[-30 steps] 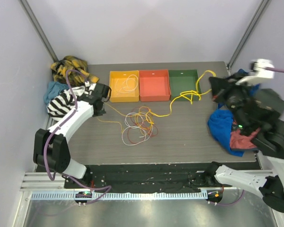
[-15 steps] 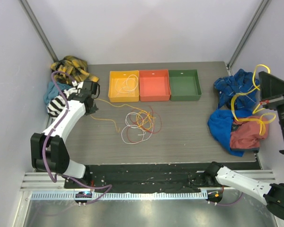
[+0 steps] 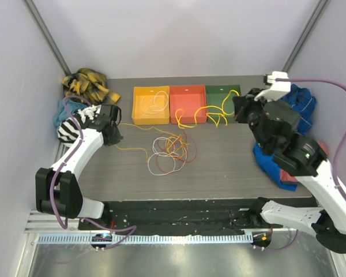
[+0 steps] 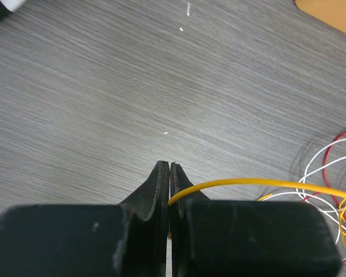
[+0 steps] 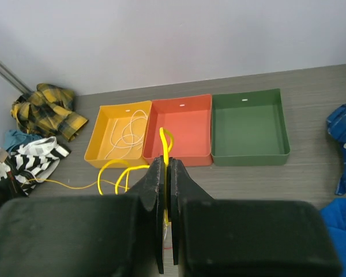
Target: Untangle the cables
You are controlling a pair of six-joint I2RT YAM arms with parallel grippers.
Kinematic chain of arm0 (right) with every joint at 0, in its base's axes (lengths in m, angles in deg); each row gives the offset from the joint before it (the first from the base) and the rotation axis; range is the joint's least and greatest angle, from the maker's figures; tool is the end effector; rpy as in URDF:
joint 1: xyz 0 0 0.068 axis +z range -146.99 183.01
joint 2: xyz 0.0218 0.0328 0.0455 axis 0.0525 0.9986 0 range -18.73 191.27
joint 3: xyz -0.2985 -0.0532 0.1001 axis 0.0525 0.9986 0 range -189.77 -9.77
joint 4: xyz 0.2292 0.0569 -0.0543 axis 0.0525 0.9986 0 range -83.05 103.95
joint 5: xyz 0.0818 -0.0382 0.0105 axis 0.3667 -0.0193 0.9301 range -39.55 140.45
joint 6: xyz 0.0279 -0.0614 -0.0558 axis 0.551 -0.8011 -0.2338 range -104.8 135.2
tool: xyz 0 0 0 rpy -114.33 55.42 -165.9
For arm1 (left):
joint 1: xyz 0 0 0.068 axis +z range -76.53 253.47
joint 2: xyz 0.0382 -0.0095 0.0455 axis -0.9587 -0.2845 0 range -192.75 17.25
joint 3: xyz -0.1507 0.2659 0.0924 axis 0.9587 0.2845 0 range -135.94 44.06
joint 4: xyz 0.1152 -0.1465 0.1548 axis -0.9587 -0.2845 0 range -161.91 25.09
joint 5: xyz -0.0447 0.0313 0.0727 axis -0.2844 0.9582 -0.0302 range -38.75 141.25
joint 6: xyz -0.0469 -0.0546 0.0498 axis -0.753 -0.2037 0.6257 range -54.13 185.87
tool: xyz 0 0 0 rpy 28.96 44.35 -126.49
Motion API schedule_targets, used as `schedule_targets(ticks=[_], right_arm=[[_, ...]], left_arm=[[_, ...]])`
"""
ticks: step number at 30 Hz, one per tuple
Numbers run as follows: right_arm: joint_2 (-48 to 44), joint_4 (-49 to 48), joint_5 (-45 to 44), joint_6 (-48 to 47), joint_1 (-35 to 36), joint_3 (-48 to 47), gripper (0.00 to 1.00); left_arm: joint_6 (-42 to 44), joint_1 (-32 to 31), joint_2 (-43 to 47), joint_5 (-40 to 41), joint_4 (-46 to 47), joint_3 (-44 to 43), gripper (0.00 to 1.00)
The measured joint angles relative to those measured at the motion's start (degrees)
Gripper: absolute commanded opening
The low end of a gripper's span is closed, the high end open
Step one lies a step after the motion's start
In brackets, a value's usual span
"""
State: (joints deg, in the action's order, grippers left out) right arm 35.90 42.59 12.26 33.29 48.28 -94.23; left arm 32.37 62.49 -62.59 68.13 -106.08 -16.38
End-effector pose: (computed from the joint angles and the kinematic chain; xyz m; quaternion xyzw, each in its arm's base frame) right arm 0.1316 0.0648 0.5179 0.0484 0.7331 0.1261 0.6666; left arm 0.2687 -0.0293 0.2734 -0.2234 0.9310 0.0363 0.2864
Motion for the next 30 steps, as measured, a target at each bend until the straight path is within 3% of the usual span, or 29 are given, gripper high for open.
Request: schedule_targets(ticks=[7, 18, 30], right_arm=[[9.11, -6.36, 1.95, -0.20, -0.02, -1.88, 0.01], [28.96, -15.85, 4.57, -2.95, -0.68, -14.88, 0.01], [42.25, -19.37, 6.49, -4.87, -7.08, -26.16, 0.01]], left_arm=[[-1.70, 0.00, -0.04, -4.02, 0.90, 2.40, 0.00], [-4.07, 0.00, -3.91, -10.73, 1.20, 2.62, 0.00], [-5.25, 0.00, -5.01, -14.84, 2.38, 4.07, 0.00]])
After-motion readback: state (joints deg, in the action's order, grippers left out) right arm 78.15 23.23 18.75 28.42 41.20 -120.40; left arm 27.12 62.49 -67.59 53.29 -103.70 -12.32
